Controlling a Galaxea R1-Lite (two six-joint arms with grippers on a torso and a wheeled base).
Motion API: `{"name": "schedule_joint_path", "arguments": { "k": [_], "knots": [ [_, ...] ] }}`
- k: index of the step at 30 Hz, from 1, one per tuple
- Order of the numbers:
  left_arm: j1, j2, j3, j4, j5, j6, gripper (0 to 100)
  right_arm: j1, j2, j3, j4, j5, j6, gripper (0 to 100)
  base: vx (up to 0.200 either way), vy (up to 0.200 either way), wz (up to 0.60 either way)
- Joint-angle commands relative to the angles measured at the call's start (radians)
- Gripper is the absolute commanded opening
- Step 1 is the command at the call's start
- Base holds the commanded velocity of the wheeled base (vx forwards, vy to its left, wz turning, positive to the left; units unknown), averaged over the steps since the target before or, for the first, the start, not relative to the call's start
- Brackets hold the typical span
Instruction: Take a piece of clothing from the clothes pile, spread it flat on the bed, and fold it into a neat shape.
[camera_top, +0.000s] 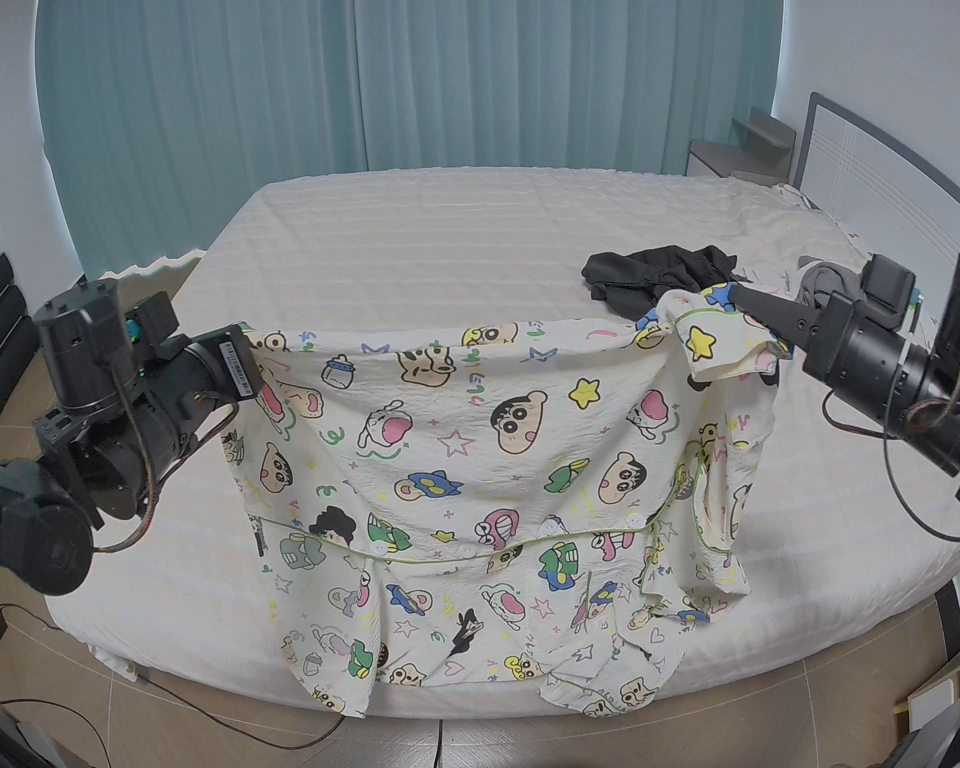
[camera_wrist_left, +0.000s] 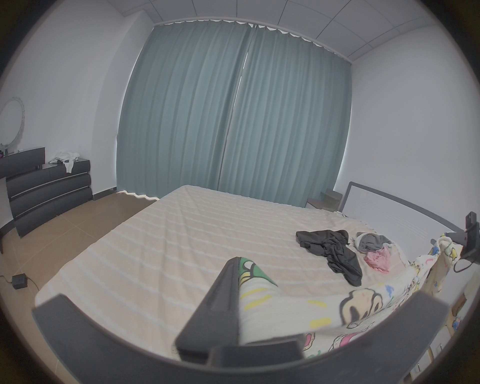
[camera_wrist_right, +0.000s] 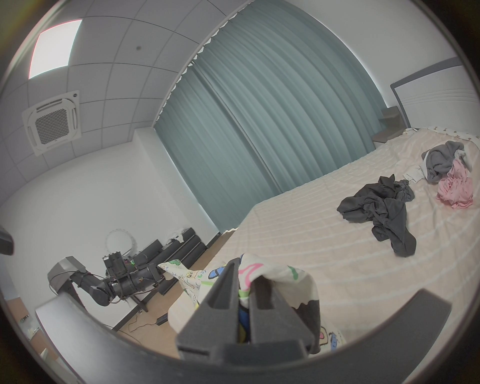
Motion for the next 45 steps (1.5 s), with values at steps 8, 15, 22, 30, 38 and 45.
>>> {"name": "schedule_joint_path", "arguments": {
  "k": [8,15,22,30,38,45],
  "knots": [
    [0.034,0.387,-0.23,-0.065,-0.003,-0.07,0,-0.076,0.354,-0.082,-0.136,-0.034,-0.002,0,0.2,0.0,0.0],
    [0.053,0.54,-0.276,-0.123,-0.006,-0.077,0,-0.096,0.495,-0.102,-0.174,-0.053,0.006,0,0.0,0.0,0.0],
    [0.084,0.66,-0.359,-0.135,0.004,-0.077,0,-0.095,0.631,-0.203,-0.171,-0.096,0.029,0,0.0,0.0,0.0],
    [0.116,0.753,-0.457,-0.146,0.005,-0.106,100,-0.096,0.768,-0.334,-0.174,-0.169,0.044,0,0.0,0.0,0.0],
    [0.187,0.812,-0.576,-0.189,0.014,-0.132,100,-0.142,0.829,-0.464,-0.209,-0.286,0.134,0,0.0,0.0,0.0],
    [0.228,0.839,-0.579,-0.214,0.028,-0.13,100,-0.171,0.874,-0.482,-0.223,-0.271,0.148,0,0.0,0.0,0.0]
  ]
}}
